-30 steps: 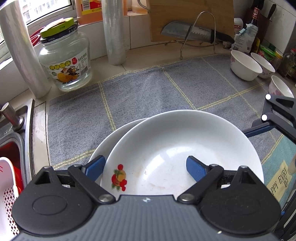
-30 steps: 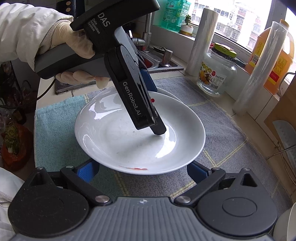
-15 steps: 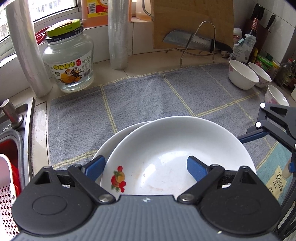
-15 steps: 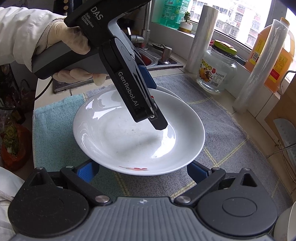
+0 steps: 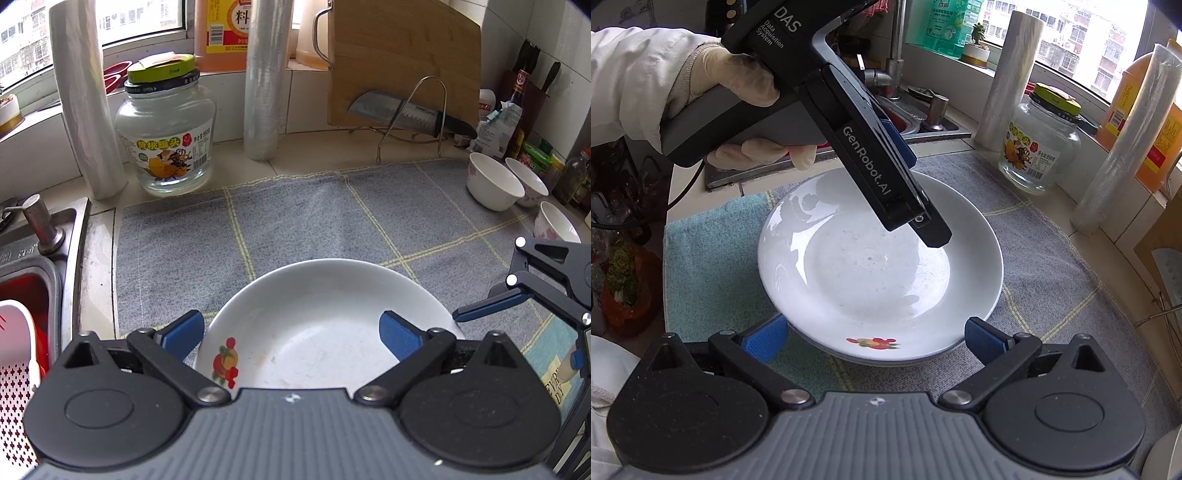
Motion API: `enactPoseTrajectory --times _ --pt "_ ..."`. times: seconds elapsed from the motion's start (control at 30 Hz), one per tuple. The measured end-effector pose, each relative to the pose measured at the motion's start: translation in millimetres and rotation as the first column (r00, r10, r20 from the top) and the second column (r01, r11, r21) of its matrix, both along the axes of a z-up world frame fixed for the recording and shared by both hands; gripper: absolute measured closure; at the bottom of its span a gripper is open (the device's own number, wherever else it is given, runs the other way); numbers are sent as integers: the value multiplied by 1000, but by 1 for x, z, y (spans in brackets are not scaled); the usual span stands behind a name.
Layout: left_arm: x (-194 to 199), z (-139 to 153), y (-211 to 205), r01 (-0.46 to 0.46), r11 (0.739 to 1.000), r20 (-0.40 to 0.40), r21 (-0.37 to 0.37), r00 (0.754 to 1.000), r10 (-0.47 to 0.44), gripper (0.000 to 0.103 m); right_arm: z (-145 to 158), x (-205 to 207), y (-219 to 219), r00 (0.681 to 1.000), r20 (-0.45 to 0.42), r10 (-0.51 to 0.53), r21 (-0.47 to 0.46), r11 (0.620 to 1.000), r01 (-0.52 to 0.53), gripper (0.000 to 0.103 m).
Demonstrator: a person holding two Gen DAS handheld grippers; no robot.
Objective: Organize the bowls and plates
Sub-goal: 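Set the plate stack on the towel by the sink and open both tools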
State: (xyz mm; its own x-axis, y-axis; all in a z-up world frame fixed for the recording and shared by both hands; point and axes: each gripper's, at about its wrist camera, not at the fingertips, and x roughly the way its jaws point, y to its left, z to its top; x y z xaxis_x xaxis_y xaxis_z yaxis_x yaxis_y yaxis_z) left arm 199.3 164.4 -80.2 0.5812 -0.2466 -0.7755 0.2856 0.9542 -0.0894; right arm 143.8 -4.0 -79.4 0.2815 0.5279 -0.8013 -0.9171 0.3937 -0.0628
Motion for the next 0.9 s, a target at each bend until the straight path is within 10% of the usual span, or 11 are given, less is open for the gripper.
enactPoseTrajectory --times 0.53,0.9 --pt "-23 30 -4 -145 989 164 33 977 138 2 13 26 -30 968 -36 -247 82 965 249 0" --pt "-33 46 -60 -59 997 259 44 965 45 1 21 24 -106 819 17 -573 109 816 568 0"
